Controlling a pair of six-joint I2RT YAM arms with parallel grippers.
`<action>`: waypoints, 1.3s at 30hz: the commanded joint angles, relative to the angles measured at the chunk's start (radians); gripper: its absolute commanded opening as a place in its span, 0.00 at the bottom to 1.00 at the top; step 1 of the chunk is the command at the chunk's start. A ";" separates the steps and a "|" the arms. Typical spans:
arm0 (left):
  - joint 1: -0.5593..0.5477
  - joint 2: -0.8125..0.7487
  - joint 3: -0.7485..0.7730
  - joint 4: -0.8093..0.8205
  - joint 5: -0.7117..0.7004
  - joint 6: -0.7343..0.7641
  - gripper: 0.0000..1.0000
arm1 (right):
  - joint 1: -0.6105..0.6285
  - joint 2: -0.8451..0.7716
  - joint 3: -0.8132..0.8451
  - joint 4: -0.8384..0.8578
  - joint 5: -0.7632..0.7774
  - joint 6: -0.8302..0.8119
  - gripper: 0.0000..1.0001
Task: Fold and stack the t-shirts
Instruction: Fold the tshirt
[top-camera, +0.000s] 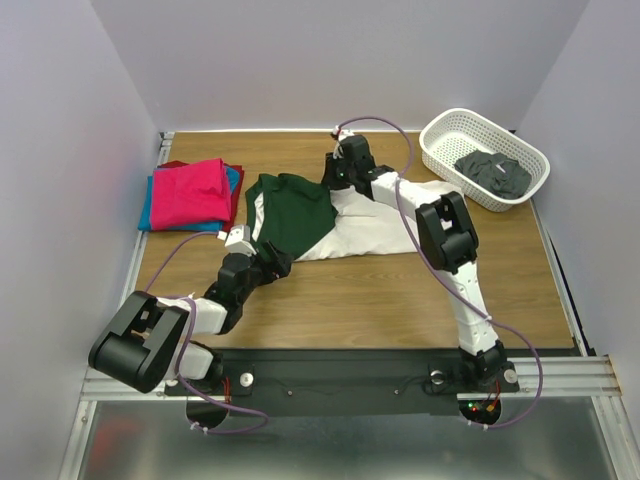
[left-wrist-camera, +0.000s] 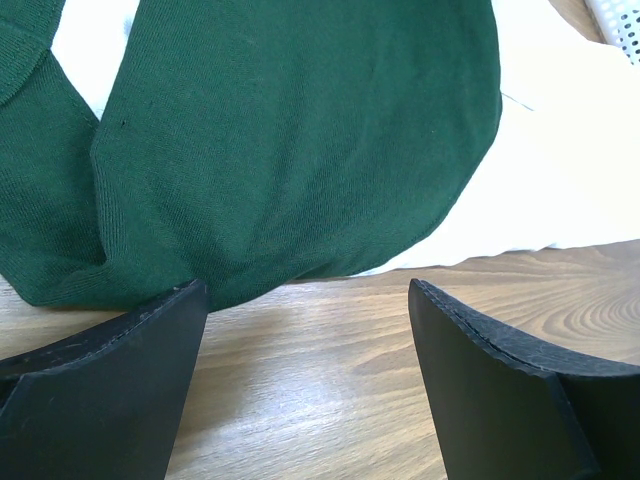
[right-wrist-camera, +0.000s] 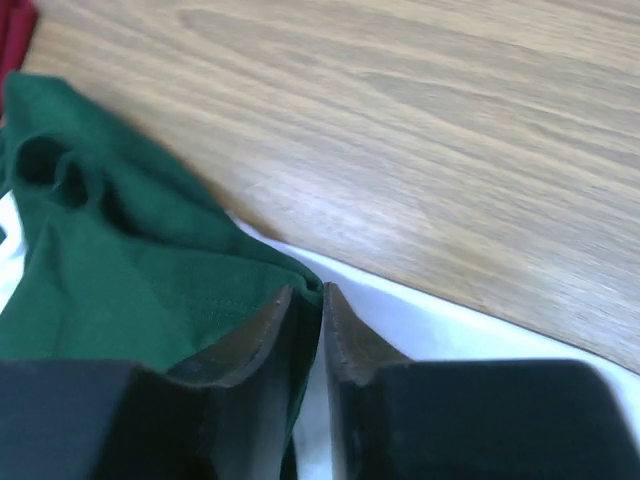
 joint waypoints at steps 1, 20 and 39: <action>-0.006 0.002 0.018 -0.001 0.001 0.020 0.93 | -0.010 -0.032 -0.018 0.052 0.076 0.047 0.37; -0.006 -0.158 0.273 -0.307 -0.092 0.076 0.93 | -0.088 -0.581 -0.621 0.070 0.343 -0.032 0.88; -0.003 0.406 0.662 -0.378 0.040 0.007 0.93 | -0.262 -0.554 -0.815 0.087 0.325 0.006 0.88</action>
